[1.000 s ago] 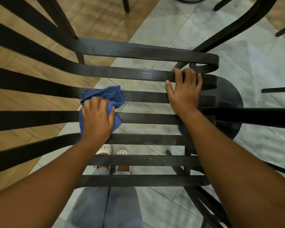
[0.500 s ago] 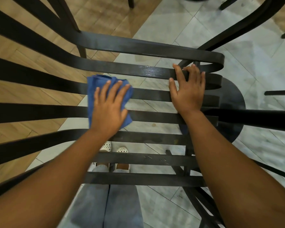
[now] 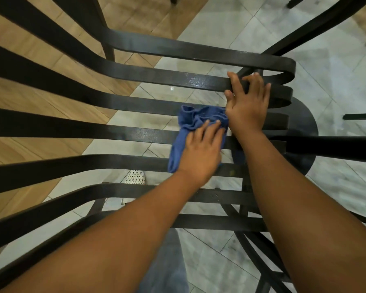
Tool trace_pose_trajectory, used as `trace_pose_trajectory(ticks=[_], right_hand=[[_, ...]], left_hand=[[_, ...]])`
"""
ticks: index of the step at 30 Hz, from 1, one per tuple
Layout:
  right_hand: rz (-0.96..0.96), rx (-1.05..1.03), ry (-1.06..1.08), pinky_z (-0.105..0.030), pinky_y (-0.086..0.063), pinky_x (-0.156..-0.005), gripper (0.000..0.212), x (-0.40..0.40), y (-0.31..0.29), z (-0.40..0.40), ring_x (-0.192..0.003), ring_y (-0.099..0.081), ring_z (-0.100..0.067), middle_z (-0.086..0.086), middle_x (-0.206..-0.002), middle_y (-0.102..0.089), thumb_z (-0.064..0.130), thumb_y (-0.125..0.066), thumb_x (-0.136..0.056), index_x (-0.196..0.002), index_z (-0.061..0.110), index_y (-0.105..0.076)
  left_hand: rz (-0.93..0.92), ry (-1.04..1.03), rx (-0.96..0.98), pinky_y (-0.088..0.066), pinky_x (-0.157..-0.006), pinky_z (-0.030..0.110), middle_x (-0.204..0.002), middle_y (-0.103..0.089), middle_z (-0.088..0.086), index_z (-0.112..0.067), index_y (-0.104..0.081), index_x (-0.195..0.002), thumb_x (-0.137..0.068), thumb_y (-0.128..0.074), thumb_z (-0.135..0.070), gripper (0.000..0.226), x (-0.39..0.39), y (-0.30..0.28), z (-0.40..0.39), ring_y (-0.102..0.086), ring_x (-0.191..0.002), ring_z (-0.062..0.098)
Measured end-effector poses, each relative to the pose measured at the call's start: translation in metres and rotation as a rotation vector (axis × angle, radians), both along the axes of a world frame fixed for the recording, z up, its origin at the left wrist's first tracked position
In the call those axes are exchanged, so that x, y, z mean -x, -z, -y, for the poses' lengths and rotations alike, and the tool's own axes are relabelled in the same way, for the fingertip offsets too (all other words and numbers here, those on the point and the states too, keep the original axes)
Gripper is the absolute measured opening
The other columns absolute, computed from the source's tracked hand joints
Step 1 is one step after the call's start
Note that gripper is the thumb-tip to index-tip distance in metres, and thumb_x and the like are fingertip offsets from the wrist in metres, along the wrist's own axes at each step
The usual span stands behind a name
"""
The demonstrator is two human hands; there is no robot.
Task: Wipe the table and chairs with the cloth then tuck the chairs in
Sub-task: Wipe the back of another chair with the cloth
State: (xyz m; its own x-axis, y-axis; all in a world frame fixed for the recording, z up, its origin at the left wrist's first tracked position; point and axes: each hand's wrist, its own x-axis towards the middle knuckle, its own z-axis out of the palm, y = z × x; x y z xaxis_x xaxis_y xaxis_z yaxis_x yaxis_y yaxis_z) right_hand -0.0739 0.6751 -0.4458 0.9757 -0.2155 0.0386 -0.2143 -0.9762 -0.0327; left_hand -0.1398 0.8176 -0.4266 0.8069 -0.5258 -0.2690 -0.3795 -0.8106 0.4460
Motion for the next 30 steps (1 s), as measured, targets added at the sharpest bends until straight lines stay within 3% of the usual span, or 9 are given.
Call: trace_pose_trajectory(ticks=[2,7,13,17,19,22,23,25,30], right_hand=[[0.001,-0.007,0.007,-0.046,-0.009,-0.115,0.049,-0.001,0.001,0.000,-0.135,-0.033,-0.030,-0.015,-0.129,-0.048,0.040,-0.029,-0.092,-0.136,0.029,-0.047],[-0.010,-0.023,0.006,-0.045,-0.006,-0.116,0.045,0.000,0.001,0.002,-0.137,-0.029,-0.029,-0.014,-0.131,-0.045,0.038,-0.034,-0.094,-0.137,0.031,-0.045],[-0.015,-0.046,0.004,-0.044,-0.004,-0.116,0.043,-0.001,-0.003,0.002,-0.138,-0.028,-0.029,-0.013,-0.133,-0.044,0.037,-0.037,-0.096,-0.138,0.031,-0.043],[-0.024,-0.046,0.008,-0.043,-0.004,-0.116,0.043,-0.003,-0.004,0.001,-0.138,-0.027,-0.028,-0.013,-0.133,-0.044,0.037,-0.037,-0.096,-0.138,0.031,-0.043],[-0.029,-0.046,0.006,-0.043,-0.004,-0.116,0.044,-0.004,-0.004,0.002,-0.138,-0.027,-0.028,-0.013,-0.133,-0.044,0.038,-0.036,-0.096,-0.139,0.032,-0.042],[-0.038,-0.040,0.005,-0.043,-0.002,-0.116,0.044,-0.004,-0.003,0.003,-0.139,-0.026,-0.027,-0.012,-0.134,-0.043,0.038,-0.035,-0.096,-0.140,0.032,-0.041],[-0.038,-0.039,0.008,-0.043,-0.002,-0.116,0.044,-0.004,-0.003,0.002,-0.139,-0.026,-0.027,-0.012,-0.134,-0.043,0.038,-0.035,-0.096,-0.139,0.032,-0.042],[-0.039,-0.027,0.013,-0.043,-0.002,-0.116,0.044,-0.004,-0.002,0.002,-0.139,-0.026,-0.027,-0.012,-0.134,-0.043,0.038,-0.035,-0.096,-0.140,0.032,-0.041],[-0.013,-0.043,0.007,-0.046,-0.005,-0.116,0.046,-0.006,-0.001,0.000,-0.139,-0.027,-0.029,-0.014,-0.134,-0.045,0.038,-0.033,-0.095,-0.139,0.030,-0.043]], left_hand=[[0.025,0.024,0.006,-0.044,-0.087,0.039,-0.124,-0.058,0.009,-0.013,-0.060,-0.122,-0.057,-0.078,-0.033,0.070,-0.001,0.003,0.003,-0.053,-0.113,0.031],[0.055,-0.024,-0.011,-0.028,-0.081,0.036,-0.108,-0.057,0.008,-0.018,-0.055,-0.122,-0.077,-0.037,-0.041,0.054,-0.019,0.005,-0.062,-0.047,-0.095,0.027],[-0.063,-0.169,-0.101,-0.029,-0.100,0.043,-0.127,-0.053,0.019,-0.003,-0.051,-0.129,-0.076,-0.071,-0.010,0.057,-0.043,-0.012,-0.147,-0.044,-0.117,0.036],[-0.164,-0.256,0.025,-0.021,-0.109,0.039,-0.140,-0.042,0.021,0.004,-0.047,-0.132,-0.077,-0.065,0.005,0.058,-0.026,-0.033,-0.140,-0.034,-0.131,0.037],[-0.209,-0.259,0.066,-0.012,-0.112,0.042,-0.149,-0.027,0.023,0.005,-0.037,-0.138,-0.080,-0.064,0.002,0.063,-0.007,-0.036,-0.133,-0.021,-0.138,0.041],[-0.232,-0.083,-0.211,0.013,-0.110,0.041,-0.147,0.026,0.012,-0.007,0.012,-0.141,-0.086,-0.064,-0.025,0.095,0.024,-0.017,-0.121,0.025,-0.136,0.033],[-0.165,-0.071,-0.235,0.012,-0.109,0.045,-0.147,0.023,0.016,-0.006,0.010,-0.141,-0.078,-0.073,-0.028,0.106,0.030,-0.010,-0.117,0.021,-0.134,0.034],[-0.082,-0.091,-0.216,0.002,-0.113,0.048,-0.150,-0.007,0.023,0.001,-0.018,-0.143,-0.055,-0.087,-0.019,0.113,0.038,0.000,-0.105,-0.006,-0.136,0.039],[0.090,0.108,0.005,-0.006,-0.112,0.042,-0.148,-0.034,0.016,-0.002,-0.032,-0.139,-0.069,-0.056,-0.014,0.075,0.043,0.002,-0.060,-0.020,-0.139,0.030]])
